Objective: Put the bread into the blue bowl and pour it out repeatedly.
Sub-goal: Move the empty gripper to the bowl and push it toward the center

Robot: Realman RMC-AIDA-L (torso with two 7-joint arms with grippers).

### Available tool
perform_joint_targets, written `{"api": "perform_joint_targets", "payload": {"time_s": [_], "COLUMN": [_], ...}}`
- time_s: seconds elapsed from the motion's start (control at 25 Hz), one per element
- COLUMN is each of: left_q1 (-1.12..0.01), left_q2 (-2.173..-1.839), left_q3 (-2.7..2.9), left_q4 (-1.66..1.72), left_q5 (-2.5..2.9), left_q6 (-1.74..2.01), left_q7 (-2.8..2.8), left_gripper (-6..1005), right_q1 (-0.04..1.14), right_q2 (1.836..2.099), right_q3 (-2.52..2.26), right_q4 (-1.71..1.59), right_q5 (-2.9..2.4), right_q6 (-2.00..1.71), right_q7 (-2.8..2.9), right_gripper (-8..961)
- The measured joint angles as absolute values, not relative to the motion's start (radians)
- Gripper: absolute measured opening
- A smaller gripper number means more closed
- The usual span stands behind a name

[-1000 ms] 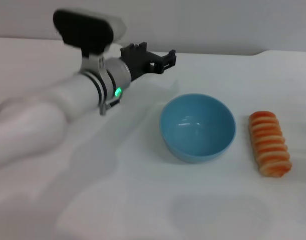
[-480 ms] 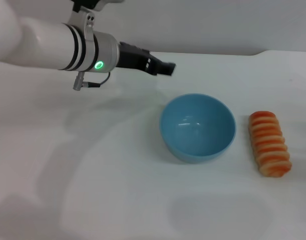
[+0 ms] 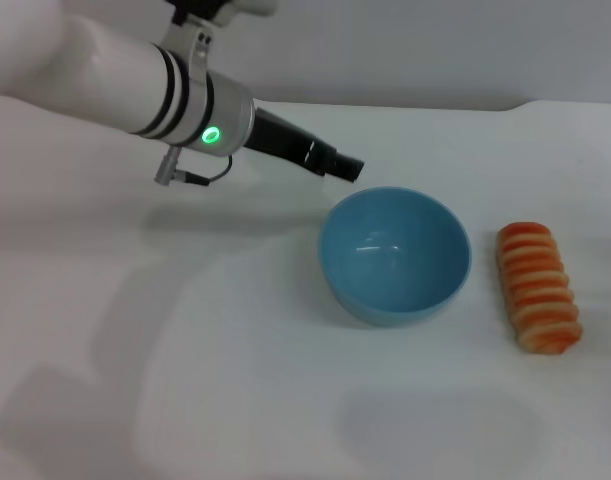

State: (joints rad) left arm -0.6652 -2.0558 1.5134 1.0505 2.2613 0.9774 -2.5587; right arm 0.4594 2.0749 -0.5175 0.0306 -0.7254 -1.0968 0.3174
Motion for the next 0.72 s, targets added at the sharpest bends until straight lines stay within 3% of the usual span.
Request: {"api": "perform_joint_targets", "payload": {"time_s": [0.28, 0.72], "left_q1": [-0.732, -0.743], "left_q2": [-2.059, -2.069], "left_q3": [1.522, 1.538], "left_q4": [0.888, 0.805], "left_q5": [2.258, 2.246], "left_q6": [0.952, 0.924], "left_q7": [-2.543, -2.542], "left_gripper": [787, 794], "right_q1": [0.457, 0.460], "right_q2": [2.076, 2.076], "right_q3": [-0.512, -0.515], "right_q4": [0.031, 0.031], "right_q5": [-0.725, -0.725], "right_q6": [-1.095, -1.092], "right_q7": [0.317, 0.317], "right_gripper": [621, 620]}}
